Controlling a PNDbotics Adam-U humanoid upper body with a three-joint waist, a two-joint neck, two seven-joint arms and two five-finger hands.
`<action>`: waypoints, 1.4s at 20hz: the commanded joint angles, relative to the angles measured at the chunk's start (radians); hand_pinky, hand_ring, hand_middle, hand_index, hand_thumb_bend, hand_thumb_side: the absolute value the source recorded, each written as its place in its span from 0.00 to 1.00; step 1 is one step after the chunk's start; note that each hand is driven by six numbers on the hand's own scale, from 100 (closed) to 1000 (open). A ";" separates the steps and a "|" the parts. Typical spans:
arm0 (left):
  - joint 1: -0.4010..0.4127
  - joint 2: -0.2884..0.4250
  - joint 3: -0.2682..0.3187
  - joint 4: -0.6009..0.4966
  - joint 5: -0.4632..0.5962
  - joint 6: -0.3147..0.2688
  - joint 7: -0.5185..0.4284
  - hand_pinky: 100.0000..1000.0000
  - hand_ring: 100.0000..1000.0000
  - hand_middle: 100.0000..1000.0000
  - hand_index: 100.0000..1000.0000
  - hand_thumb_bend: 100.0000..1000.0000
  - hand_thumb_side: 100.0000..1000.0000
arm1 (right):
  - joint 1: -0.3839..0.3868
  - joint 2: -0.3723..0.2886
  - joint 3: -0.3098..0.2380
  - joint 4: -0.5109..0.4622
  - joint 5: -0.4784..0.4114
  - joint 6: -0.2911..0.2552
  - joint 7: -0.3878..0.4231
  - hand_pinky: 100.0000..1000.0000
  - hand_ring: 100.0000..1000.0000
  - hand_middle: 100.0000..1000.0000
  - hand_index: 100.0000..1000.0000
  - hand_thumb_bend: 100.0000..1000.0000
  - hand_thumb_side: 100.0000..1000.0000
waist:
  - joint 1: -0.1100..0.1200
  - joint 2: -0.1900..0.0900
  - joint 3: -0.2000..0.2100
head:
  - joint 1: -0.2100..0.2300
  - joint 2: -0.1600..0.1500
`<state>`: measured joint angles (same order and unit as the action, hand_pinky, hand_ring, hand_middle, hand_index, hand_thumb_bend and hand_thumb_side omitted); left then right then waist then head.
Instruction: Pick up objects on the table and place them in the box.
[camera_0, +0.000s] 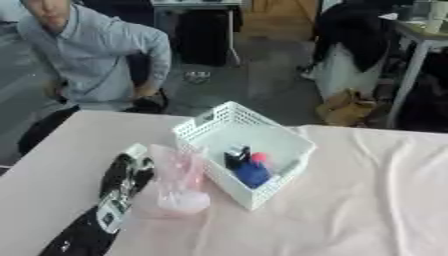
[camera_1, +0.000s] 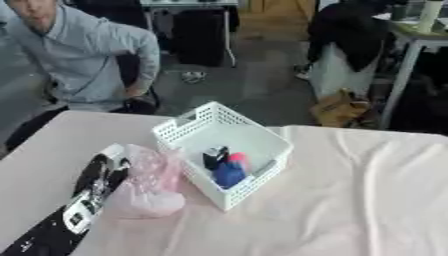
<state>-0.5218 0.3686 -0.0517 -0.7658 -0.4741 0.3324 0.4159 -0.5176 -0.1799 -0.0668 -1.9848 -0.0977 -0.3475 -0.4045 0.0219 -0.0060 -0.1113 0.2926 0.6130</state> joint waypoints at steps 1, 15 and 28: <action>-0.024 0.014 0.010 -0.003 0.017 0.006 0.031 0.96 1.00 0.91 0.92 0.01 0.80 | -0.011 -0.005 0.002 -0.015 -0.003 -0.001 0.004 0.78 0.82 0.71 0.67 0.00 0.95 | -0.006 0.008 0.000 | 0.002 -0.006; -0.026 -0.007 0.022 0.032 0.071 0.023 0.096 0.91 0.93 0.81 0.66 0.00 0.76 | -0.012 -0.004 0.001 -0.015 -0.005 0.000 0.006 0.78 0.83 0.71 0.67 0.00 0.95 | -0.007 0.010 -0.003 | 0.007 -0.015; -0.026 -0.027 0.047 0.066 0.103 -0.039 0.193 0.82 0.81 0.70 0.50 0.00 0.66 | -0.009 -0.003 0.000 -0.015 -0.007 0.000 0.009 0.78 0.83 0.71 0.67 0.00 0.94 | -0.010 0.013 -0.001 | 0.007 -0.025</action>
<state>-0.5430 0.3338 -0.0140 -0.7046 -0.3815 0.3006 0.5932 -0.5172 -0.1798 -0.0668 -1.9848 -0.0990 -0.3465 -0.4001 0.0219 -0.0050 -0.1139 0.2995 0.6025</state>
